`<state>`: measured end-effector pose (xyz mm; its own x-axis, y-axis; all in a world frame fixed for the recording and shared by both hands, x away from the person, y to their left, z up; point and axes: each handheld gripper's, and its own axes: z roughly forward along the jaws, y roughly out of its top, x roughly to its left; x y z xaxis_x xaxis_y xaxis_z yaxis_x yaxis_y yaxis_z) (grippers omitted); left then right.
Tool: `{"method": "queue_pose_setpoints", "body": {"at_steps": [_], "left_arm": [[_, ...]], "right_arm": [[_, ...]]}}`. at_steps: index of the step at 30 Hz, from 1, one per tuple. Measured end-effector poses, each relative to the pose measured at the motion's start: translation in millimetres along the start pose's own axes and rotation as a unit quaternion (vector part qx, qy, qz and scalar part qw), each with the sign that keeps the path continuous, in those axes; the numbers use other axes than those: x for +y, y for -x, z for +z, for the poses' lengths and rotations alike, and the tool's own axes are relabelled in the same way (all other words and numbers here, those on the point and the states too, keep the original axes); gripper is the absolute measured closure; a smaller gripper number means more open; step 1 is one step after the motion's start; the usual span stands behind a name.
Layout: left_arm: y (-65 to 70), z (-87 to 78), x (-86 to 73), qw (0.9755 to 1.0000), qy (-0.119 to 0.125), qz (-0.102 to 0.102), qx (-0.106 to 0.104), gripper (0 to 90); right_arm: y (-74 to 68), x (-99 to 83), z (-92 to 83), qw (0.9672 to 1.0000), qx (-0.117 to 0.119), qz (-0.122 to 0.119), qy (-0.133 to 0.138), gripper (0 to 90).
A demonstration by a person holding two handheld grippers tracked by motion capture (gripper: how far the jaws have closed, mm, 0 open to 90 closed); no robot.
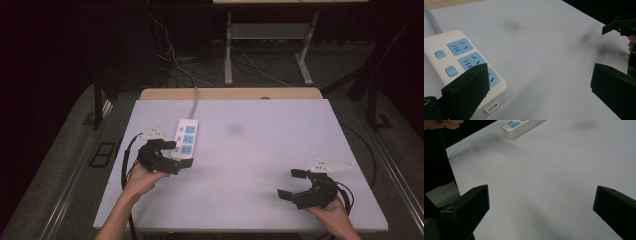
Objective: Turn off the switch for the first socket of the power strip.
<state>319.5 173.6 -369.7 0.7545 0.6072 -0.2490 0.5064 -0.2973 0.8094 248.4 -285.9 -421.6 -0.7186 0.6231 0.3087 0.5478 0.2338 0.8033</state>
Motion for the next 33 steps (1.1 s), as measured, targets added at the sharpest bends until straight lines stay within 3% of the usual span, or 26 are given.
{"method": "queue_pose_setpoints", "body": {"at_steps": [17,33], "left_arm": [[-12.6,-5.1,27.7,0.9999,-0.014,0.005,0.008,0.9],[-27.1,-0.1,50.7,0.9986,-0.047,0.015,0.022,1.3]], "right_arm": [[0.1,-0.3,-0.3,1.0,-0.001,0.001,0.001,0.3],[1.2,-0.4,-3.0,1.0,-0.004,0.004,0.004,0.3]]}}
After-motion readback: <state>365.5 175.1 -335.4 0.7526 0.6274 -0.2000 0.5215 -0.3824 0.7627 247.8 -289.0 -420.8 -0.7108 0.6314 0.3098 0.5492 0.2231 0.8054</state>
